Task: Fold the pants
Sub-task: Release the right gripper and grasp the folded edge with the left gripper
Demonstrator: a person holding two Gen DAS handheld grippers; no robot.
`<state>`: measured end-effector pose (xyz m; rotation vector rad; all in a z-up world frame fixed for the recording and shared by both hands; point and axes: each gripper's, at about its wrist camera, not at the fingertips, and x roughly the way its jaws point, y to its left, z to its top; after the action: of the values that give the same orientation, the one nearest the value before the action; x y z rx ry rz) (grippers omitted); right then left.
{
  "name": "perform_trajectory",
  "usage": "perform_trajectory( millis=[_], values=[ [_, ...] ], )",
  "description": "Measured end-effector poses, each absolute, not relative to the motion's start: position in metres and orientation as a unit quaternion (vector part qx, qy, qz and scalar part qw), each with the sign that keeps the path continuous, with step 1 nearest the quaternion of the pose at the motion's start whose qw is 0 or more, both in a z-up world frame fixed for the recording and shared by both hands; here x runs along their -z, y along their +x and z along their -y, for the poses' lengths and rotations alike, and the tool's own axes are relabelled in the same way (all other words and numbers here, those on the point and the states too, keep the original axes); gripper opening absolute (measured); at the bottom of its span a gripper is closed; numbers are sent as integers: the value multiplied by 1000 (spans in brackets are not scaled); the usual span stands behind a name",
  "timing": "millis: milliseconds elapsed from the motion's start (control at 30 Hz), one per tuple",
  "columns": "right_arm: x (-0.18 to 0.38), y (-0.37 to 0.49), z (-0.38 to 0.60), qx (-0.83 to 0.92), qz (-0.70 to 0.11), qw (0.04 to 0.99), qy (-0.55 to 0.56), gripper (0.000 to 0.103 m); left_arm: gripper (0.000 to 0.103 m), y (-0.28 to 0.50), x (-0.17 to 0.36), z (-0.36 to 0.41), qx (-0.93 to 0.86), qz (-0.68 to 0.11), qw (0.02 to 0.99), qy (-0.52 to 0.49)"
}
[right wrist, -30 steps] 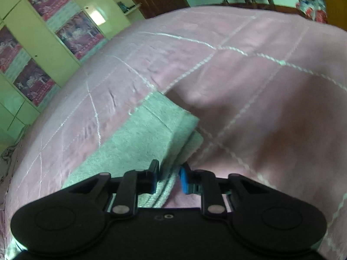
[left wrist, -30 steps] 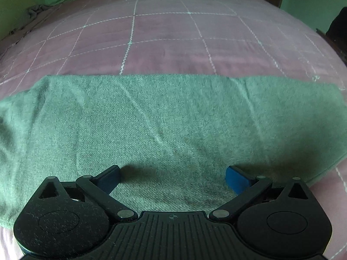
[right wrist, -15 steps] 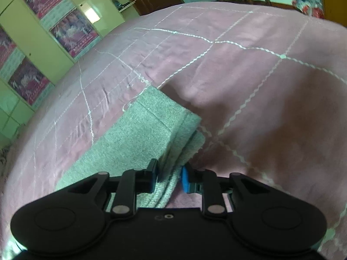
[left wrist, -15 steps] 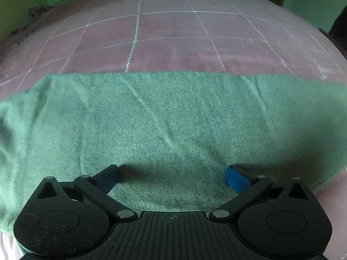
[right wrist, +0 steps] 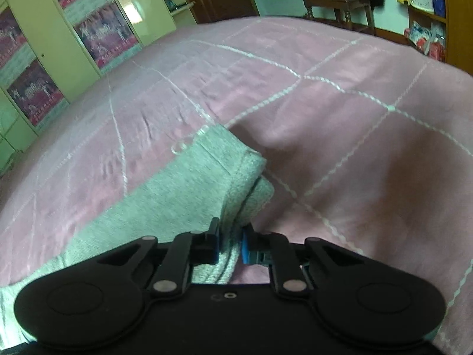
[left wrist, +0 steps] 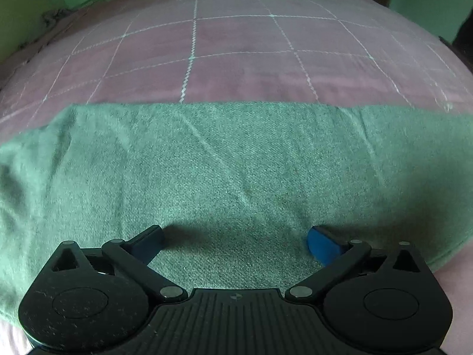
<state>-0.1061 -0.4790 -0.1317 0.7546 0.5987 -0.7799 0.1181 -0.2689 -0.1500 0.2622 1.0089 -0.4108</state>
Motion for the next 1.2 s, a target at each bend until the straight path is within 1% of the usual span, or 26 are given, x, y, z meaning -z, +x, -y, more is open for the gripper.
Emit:
perform_trajectory(
  millis=[200,267,300,333,367,533,600,667,733,767,800,833,867,900,1000,1067,1133,1200],
  values=[
    [98,-90,454,336,-265,855,292,12,102,122,138,245,193,-477,851,103],
    [83,-77,437,314,-260,871,273,12,95,127,133,230,190,-477,854,89],
    [76,-71,429,302,-257,878,268,12,85,131,132,221,188,-479,854,82],
    [69,-62,418,284,-255,887,262,12,80,135,131,211,186,-483,852,71],
    [63,-54,406,267,-253,894,254,12,79,139,130,200,183,-488,851,59],
    [44,-10,326,155,-262,927,221,12,78,154,129,140,139,-492,859,21],
    [51,7,292,114,-279,930,209,12,78,161,130,117,123,-494,861,7],
    [70,22,266,74,-315,922,211,13,78,166,134,99,112,-504,857,-4],
    [103,38,242,39,-375,902,208,21,79,169,137,86,112,-516,849,-26],
    [116,43,234,34,-402,893,200,21,79,169,138,82,116,-518,847,-36],
    [127,44,226,43,-412,892,182,22,83,169,138,81,122,-519,845,-45],
    [127,41,224,46,-401,898,176,24,90,169,137,80,130,-521,842,-58],
    [124,41,225,43,-399,898,183,31,94,169,137,81,137,-525,837,-73],
    [120,40,229,33,-398,895,199,35,97,169,137,82,148,-529,830,-92],
    [104,28,249,22,-371,894,251,42,98,166,138,96,183,-542,810,-132],
    [91,14,265,34,-340,904,258,46,98,165,143,106,193,-551,800,-140],
    [81,-2,282,51,-313,910,267,53,98,160,147,116,194,-559,794,-140],
    [75,-12,296,70,-298,913,271,55,98,155,149,119,190,-554,799,-140]
  ],
)
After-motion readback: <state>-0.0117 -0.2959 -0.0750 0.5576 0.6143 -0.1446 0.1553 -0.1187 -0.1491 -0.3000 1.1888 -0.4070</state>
